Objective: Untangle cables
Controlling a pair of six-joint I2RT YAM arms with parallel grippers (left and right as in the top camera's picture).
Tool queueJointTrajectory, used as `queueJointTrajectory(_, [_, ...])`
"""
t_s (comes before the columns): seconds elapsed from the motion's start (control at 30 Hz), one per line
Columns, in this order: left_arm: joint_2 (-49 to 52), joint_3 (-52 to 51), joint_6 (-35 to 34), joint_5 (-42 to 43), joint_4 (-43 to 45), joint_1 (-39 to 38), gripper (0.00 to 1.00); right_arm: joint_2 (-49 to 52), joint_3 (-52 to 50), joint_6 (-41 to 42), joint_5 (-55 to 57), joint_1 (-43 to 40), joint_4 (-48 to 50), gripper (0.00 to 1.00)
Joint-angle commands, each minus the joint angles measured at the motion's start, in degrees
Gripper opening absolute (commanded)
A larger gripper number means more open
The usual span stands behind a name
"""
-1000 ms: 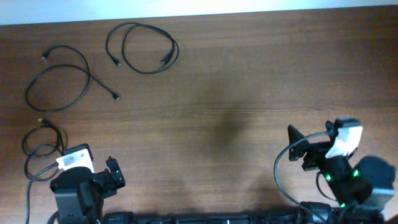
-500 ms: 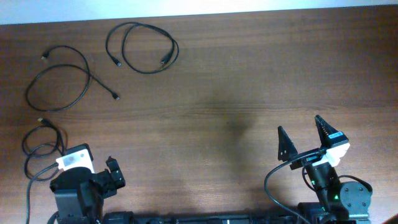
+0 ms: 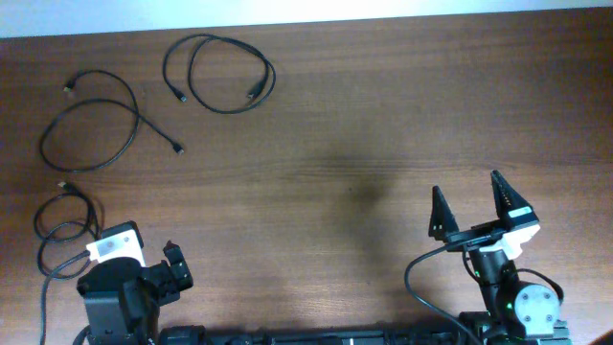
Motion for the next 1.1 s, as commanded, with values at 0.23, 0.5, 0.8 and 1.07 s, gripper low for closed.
queueJointTrajectory(0.23, [-0.2,0.2,0.5,-0.6,-0.1,-0.3,0.99,-0.7,-1.9,0.4,1.3,0.5,3.3,0.99])
queueJointTrajectory(0.5, [-0.2,0.2,0.5,-0.6,-0.1,-0.3,0.99,-0.7,-3.3,0.2,4.3,2.0,3.5,0.99])
queueJointTrajectory(0.8, [-0.2,0.2,0.5,-0.6,-0.1,-0.3,0.99,-0.7,-5.7,-1.4,6.9,2.0,1.6,0.99])
queueJointTrajectory(1.07, [-0.2,0.2,0.5,-0.6,-0.1,-0.3,0.99,-0.7,-5.7,-4.3,7.0,2.0,-9.9,0.99])
